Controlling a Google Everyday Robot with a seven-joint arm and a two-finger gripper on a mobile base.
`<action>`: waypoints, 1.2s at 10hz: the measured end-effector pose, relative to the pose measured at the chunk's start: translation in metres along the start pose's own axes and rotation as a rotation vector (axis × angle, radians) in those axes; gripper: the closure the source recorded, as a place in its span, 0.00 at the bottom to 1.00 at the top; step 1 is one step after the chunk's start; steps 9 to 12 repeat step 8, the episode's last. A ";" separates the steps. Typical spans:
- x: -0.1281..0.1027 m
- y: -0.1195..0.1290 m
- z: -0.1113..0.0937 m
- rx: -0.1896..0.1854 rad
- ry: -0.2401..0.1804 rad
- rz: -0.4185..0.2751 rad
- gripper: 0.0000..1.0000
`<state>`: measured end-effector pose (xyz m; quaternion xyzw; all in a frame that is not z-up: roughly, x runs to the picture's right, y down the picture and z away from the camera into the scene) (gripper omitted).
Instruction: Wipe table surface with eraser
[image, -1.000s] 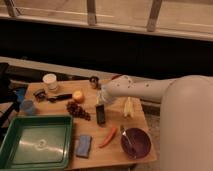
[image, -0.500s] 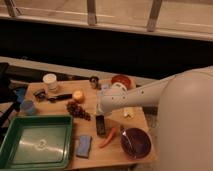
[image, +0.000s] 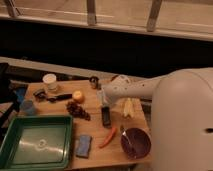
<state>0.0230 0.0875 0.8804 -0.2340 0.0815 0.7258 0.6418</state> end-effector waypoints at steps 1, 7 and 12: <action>-0.014 0.001 0.002 -0.022 -0.004 -0.005 1.00; 0.002 0.040 0.006 -0.096 0.030 -0.122 1.00; 0.023 0.045 0.006 -0.090 0.045 -0.129 1.00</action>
